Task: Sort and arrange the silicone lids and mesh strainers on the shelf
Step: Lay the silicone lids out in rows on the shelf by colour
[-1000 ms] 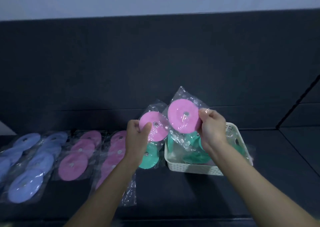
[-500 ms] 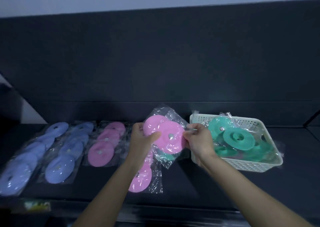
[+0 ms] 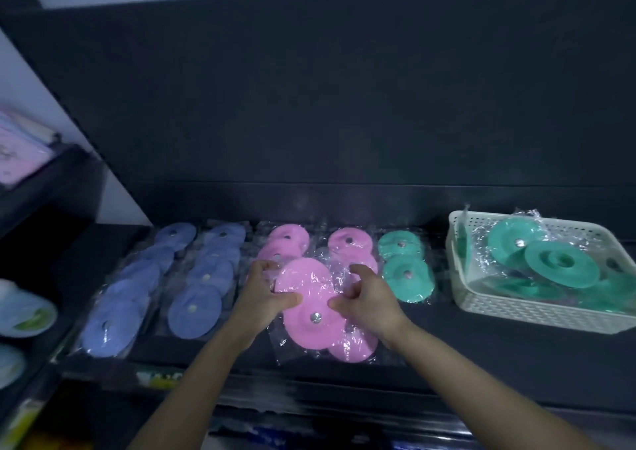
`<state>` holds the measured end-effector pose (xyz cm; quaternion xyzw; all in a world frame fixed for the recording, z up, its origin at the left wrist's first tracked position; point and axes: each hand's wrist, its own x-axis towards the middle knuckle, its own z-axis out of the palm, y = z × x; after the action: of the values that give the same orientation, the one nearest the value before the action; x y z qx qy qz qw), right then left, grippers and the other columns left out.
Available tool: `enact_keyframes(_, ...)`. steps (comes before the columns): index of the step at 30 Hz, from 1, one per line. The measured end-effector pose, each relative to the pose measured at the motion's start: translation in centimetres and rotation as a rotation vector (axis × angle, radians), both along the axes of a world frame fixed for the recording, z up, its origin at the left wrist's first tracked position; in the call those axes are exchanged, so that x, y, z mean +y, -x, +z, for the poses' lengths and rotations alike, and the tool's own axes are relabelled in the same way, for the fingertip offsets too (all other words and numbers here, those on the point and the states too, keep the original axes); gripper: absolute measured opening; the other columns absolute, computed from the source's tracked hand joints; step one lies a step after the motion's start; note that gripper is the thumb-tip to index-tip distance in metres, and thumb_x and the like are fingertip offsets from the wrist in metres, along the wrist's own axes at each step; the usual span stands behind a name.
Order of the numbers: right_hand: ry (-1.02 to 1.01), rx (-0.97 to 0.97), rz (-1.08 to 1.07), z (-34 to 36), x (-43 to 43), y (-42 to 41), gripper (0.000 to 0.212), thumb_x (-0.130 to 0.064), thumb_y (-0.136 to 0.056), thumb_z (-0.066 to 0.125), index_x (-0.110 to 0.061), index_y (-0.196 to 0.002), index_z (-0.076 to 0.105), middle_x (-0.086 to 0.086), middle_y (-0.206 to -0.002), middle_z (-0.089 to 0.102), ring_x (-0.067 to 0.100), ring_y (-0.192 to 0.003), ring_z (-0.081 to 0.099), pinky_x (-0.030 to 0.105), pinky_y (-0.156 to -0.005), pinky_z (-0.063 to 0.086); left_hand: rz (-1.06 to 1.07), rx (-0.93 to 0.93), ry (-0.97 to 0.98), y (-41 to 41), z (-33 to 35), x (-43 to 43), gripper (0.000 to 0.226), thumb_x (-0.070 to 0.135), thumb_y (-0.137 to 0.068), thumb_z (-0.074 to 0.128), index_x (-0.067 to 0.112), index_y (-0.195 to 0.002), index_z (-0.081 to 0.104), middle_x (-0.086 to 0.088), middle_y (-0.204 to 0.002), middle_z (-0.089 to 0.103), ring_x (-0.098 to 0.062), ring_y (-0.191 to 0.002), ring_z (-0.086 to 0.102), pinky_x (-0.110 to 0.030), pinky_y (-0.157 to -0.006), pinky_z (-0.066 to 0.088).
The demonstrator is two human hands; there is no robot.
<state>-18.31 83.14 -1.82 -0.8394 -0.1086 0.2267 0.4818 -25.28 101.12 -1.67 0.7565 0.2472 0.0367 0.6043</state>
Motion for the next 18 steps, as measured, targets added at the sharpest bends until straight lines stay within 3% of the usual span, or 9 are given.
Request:
enact_keyframes(3,0.051,-0.024,0.017,-0.7,2.4,1.7,0.032,-0.006,-0.080,0.068,-0.003,-0.108,0.052,0.001,-0.075,0.059,0.007,-0.061,0.053,0.011,-0.051,0.042,0.019,0.000,-0.081,1.1,-0.8,2.1,0.060,0.008,-0.066,0.082,0.025,-0.107,0.041,0.003,-0.112,0.051,-0.017,-0.093,0.061,-0.035,-0.077,0.054)
enact_keyframes(6,0.094,-0.008,0.019,-1.5,4.4,2.7,0.014,-0.001,-0.082,0.062,-0.009,-0.089,0.053,0.004,-0.079,0.060,0.011,-0.065,0.057,0.019,-0.055,0.049,0.036,-0.023,-0.131,1.8,-1.9,3.7,0.056,0.001,-0.075,0.075,0.018,-0.115,0.040,0.009,-0.106,0.052,-0.010,-0.083,0.060,-0.023,-0.066,0.048)
enact_keyframes(10,0.236,-0.073,0.094,-1.7,6.4,3.5,0.024,0.001,-0.085,0.053,-0.015,-0.070,0.045,0.003,-0.073,0.056,0.011,-0.058,0.051,0.022,-0.052,0.045,0.033,-0.030,-0.198,2.2,-3.4,5.3,0.052,0.000,-0.075,0.074,0.018,-0.115,0.047,0.011,-0.097,0.053,-0.006,-0.083,0.057,-0.025,-0.072,0.050)
enact_keyframes(13,0.289,-0.101,0.124,-1.9,7.0,3.8,0.012,-0.005,-0.088,0.054,-0.011,-0.079,0.051,0.007,-0.081,0.058,0.017,-0.068,0.053,0.027,-0.061,0.046,0.001,-0.036,-0.225,2.0,-4.1,5.9,0.052,-0.004,-0.075,0.073,0.023,-0.111,0.049,0.012,-0.096,0.055,-0.017,-0.091,0.060,-0.021,-0.071,0.049)
enact_keyframes(15,0.265,-0.079,0.096,-1.9,7.3,3.9,0.005,-0.009,-0.089,0.057,-0.009,-0.092,0.053,0.008,-0.086,0.062,0.018,-0.070,0.056,0.031,-0.064,0.052,-0.029,-0.056,-0.222,1.7,-4.4,6.1,0.060,-0.007,-0.074,0.071,0.022,-0.122,0.049,0.011,-0.101,0.056,-0.020,-0.100,0.061,-0.021,-0.076,0.051)
enact_keyframes(18,0.290,-0.096,0.082,-2.4,7.8,3.9,0.027,-0.017,-0.090,0.058,-0.008,-0.114,0.049,0.010,-0.096,0.065,0.023,-0.083,0.064,0.032,-0.071,0.054,-0.093,-0.073,-0.365,1.7,-4.4,6.3,0.060,-0.006,-0.076,0.066,0.024,-0.125,0.048,0.012,-0.108,0.058,-0.015,-0.105,0.057,-0.007,-0.077,0.044)
